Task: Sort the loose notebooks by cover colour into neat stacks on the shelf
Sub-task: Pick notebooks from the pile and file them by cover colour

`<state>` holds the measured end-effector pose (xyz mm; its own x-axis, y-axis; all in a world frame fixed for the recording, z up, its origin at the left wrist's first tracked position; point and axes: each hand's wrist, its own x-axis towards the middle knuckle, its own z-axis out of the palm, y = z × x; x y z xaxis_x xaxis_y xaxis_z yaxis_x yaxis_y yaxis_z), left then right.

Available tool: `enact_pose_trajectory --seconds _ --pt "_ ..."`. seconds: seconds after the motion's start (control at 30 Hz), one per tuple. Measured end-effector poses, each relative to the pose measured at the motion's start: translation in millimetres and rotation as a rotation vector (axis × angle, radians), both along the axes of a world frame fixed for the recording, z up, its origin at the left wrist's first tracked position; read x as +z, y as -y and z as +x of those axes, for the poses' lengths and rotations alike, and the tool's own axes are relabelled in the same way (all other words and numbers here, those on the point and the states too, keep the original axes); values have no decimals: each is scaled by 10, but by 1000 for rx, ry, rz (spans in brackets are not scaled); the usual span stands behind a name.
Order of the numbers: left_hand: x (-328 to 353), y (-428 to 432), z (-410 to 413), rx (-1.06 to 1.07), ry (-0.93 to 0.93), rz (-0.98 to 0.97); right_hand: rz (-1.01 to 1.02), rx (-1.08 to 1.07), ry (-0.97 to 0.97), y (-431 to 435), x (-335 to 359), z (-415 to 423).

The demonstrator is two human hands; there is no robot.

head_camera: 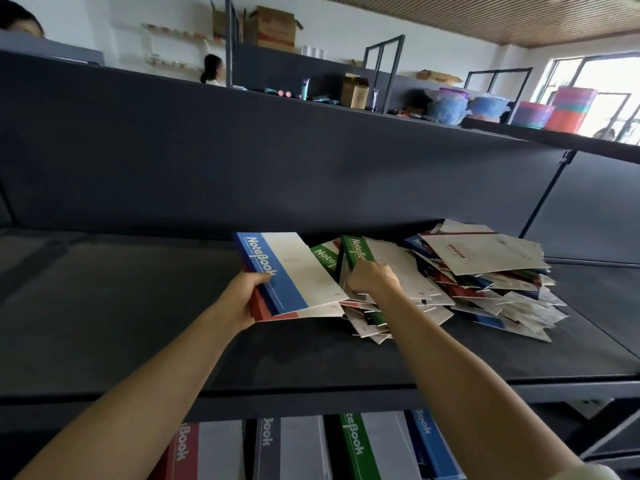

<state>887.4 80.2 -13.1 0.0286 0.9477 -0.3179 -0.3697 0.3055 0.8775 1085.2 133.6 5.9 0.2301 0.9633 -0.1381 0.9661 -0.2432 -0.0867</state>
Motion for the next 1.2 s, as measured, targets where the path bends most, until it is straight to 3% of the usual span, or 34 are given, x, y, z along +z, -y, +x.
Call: enact_pose_trajectory --seconds 0.23,0.43,0.6,0.7,0.8,0.9,0.97,1.2 --pt "-40 37 -8 -18 68 -21 136 270 418 68 -6 -111" --pt "-4 32 12 -25 62 39 243 446 468 301 280 -508" --pt "93 72 124 -65 165 36 327 660 319 641 332 -1054" --pt "36 64 38 -25 92 54 242 602 82 575 363 -1040" --pt "-15 51 -72 15 85 10 228 346 -159 351 276 -749" --pt "-16 78 -157 40 85 -15 131 55 -109 192 54 -403" --pt "-26 96 -223 57 78 -28 47 -15 -47 144 -77 -320" --pt "-59 162 -370 65 93 -36 58 228 121 205 97 -346"
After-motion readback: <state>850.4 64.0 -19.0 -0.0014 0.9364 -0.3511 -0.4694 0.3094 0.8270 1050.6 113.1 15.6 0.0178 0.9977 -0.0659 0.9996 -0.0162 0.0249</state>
